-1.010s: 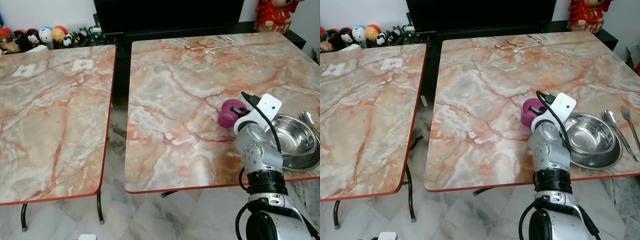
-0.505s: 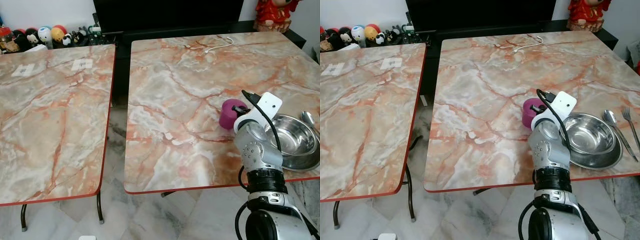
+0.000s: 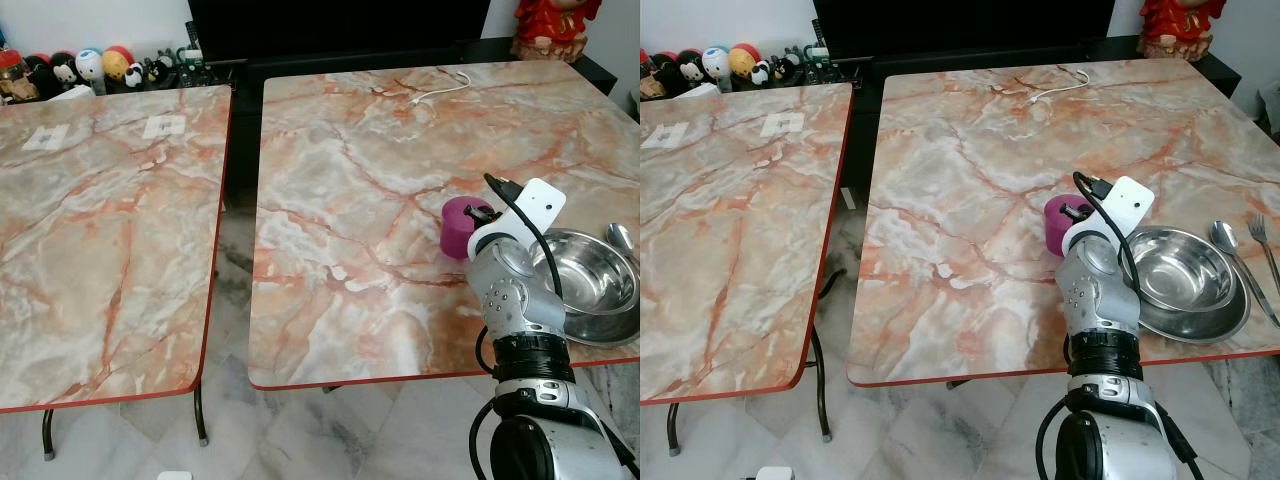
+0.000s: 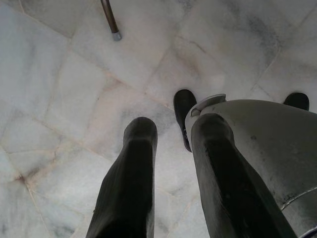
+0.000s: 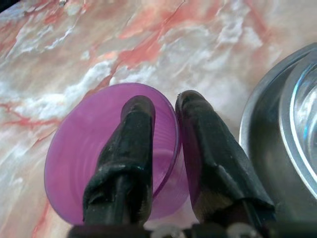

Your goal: Setting the table

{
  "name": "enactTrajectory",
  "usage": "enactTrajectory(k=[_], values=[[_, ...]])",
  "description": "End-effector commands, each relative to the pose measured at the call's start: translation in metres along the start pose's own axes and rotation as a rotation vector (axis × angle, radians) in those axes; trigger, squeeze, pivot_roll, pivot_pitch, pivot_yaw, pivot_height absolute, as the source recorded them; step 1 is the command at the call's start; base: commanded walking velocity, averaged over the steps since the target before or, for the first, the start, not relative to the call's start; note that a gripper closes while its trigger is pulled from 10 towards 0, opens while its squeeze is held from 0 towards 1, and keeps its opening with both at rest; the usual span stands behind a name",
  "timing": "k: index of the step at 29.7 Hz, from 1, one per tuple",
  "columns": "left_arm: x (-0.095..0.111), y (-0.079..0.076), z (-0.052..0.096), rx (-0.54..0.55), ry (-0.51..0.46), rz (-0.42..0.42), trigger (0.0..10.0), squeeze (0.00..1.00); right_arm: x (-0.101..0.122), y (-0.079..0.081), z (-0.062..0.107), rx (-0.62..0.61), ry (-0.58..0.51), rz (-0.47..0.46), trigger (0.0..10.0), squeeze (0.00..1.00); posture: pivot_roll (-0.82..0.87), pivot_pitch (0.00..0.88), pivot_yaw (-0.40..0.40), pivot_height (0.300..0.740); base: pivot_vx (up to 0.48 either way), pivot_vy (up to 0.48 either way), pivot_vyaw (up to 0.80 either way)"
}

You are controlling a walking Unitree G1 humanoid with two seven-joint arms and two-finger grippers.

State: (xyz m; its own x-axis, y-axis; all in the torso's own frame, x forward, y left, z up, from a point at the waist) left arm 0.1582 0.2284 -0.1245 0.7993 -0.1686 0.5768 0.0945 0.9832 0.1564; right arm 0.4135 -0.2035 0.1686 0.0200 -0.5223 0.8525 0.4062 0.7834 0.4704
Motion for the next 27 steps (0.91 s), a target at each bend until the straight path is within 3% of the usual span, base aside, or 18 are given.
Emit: enactTrajectory(k=[1,9,14,18,21,22,25,27], values=[[-0.008,0.003,0.002,0.008,0.025,0.003,10.0,0.0,0.016,0.008,0.002,0.021,-0.058,0.0,10.0,0.0,-0.07,0.121,0.032,0.74,0.0,0.0,0.0],[-0.008,0.003,0.002,0.009,0.025,0.003,10.0,0.0,0.021,0.008,0.002,0.014,-0.076,-0.004,10.0,0.0,-0.08,0.118,0.034,0.74,0.0,0.0,0.0],[-0.008,0.003,0.003,0.01,0.025,0.004,10.0,0.0,0.033,0.011,0.004,0.024,-0.147,0.031,10.0,0.0,-0.08,0.117,0.035,0.74,0.0,0.0,0.0],[-0.008,0.004,0.003,0.015,0.021,0.007,10.0,0.0,0.045,0.012,0.011,0.043,-0.254,0.142,10.0,0.0,-0.08,0.117,0.031,0.74,0.0,0.0,0.0],[-0.008,0.004,0.003,0.02,0.019,0.009,10.0,0.0,0.047,0.015,0.019,0.102,-0.301,0.174,10.0,0.0,-0.08,0.119,0.031,0.74,0.0,0.0,0.0],[-0.008,0.004,0.003,0.023,0.018,0.011,10.0,0.0,0.047,0.023,0.028,0.192,-0.342,0.201,10.0,0.0,-0.08,0.12,0.031,0.74,0.0,0.0,0.0],[-0.008,0.004,0.003,0.026,0.017,0.011,10.0,0.0,0.046,0.032,0.04,0.301,-0.372,0.214,10.0,0.0,-0.09,0.121,0.03,0.74,0.0,0.0,0.0],[-0.008,0.005,0.003,0.03,0.014,0.012,10.0,0.0,0.034,0.033,0.053,0.408,-0.354,0.25,10.0,0.0,-0.09,0.124,0.029,0.74,0.0,0.0,0.0]])
Point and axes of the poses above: a point about 5 cm out from each wrist's last joint towards the gripper, its own z axis pointing back from the gripper into the wrist, its own x axis along the axis of the wrist's last joint, y = z × x, the point moved 4 cm from there along -z, pointing out of the wrist towards the gripper, and after that the axes turned 9 degrees about -z, right-handed, at the moved point
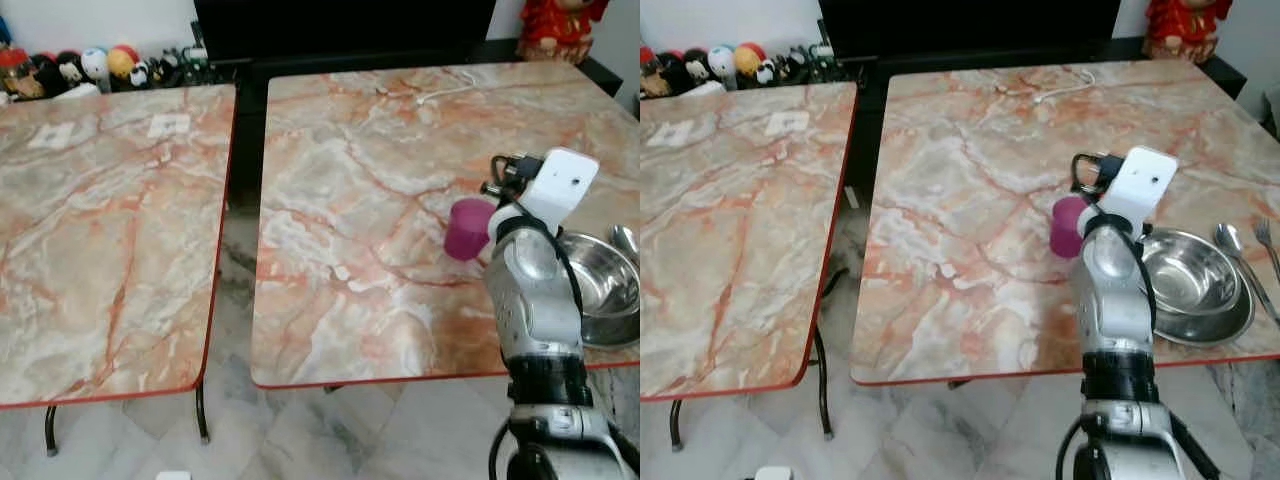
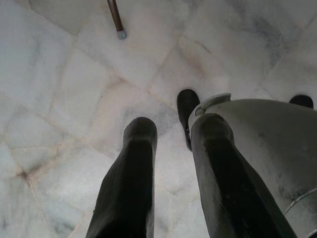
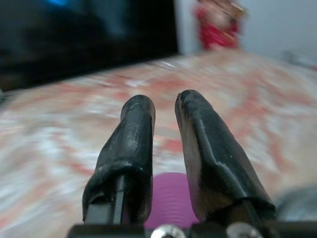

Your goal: Setting the table

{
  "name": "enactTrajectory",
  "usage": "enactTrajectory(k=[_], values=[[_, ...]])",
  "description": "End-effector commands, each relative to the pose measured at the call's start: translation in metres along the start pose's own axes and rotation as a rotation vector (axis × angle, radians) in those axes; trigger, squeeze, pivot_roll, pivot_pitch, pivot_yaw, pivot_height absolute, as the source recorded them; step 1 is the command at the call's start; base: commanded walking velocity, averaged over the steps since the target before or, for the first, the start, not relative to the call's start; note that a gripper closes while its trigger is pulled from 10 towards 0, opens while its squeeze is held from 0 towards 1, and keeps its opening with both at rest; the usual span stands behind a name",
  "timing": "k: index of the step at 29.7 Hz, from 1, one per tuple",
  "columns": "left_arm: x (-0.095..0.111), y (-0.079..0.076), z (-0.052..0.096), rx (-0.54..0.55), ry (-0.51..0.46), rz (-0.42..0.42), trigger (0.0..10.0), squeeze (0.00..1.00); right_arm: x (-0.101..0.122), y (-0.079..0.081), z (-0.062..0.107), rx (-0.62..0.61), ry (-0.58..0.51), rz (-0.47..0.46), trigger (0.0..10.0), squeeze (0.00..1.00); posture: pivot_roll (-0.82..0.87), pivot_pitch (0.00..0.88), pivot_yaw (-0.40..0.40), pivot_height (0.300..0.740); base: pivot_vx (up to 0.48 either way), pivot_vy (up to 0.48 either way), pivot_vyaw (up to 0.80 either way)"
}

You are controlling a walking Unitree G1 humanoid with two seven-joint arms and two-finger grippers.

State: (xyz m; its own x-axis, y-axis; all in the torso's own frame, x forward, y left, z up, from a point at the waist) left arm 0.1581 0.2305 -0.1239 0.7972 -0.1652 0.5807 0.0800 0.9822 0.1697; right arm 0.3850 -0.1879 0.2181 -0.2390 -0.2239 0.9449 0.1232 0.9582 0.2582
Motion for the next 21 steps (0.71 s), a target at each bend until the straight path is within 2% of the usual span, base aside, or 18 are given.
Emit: enactTrajectory(k=[1,2,3,8,13,16,21], values=[[-0.008,0.003,0.002,0.011,0.018,0.008,10.0,0.0,0.006,0.011,0.006,0.084,-0.026,0.004,10.0,0.0,-0.09,0.124,0.029,0.74,0.0,0.0,0.0],[-0.007,0.003,0.002,0.013,0.018,0.005,10.0,0.0,-0.004,0.011,0.017,0.13,-0.002,0.027,10.0,0.0,-0.09,0.123,0.029,0.74,0.0,0.0,0.0],[-0.007,0.003,0.002,0.014,0.017,0.004,10.0,0.0,-0.008,0.01,0.022,0.143,0.009,0.032,10.0,0.0,-0.09,0.123,0.029,0.74,0.0,0.0,0.0],[-0.008,0.005,0.003,0.02,0.017,0.017,10.0,0.0,-0.017,0.008,0.036,0.188,0.028,0.041,10.0,0.0,-0.09,0.118,0.032,0.74,0.0,0.0,0.64],[-0.008,0.005,0.003,0.023,0.017,0.026,10.0,0.0,-0.019,0.013,0.037,0.21,0.032,0.016,10.0,0.0,-0.09,0.107,0.038,0.74,0.0,0.0,0.8],[-0.008,0.006,0.003,0.023,0.018,0.022,10.0,0.0,-0.023,0.019,0.038,0.238,0.046,-0.013,10.0,0.0,-0.09,0.099,0.039,0.74,0.0,0.461,0.15],[-0.008,0.006,0.003,0.024,0.019,0.02,10.0,0.0,-0.027,0.02,0.038,0.25,0.063,-0.004,10.0,0.0,-0.08,0.087,0.041,0.74,0.0,0.48,0.0]])
Point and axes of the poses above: a point about 5 cm out from each wrist's last joint towards the gripper, its own z axis pointing back from the gripper into the wrist, its own x axis along the axis of the wrist's last joint, y = z × x, the point moved 4 cm from there along -z, pointing out of the wrist towards the gripper, and after that the axes turned 9 degrees about -z, right-handed, at the moved point
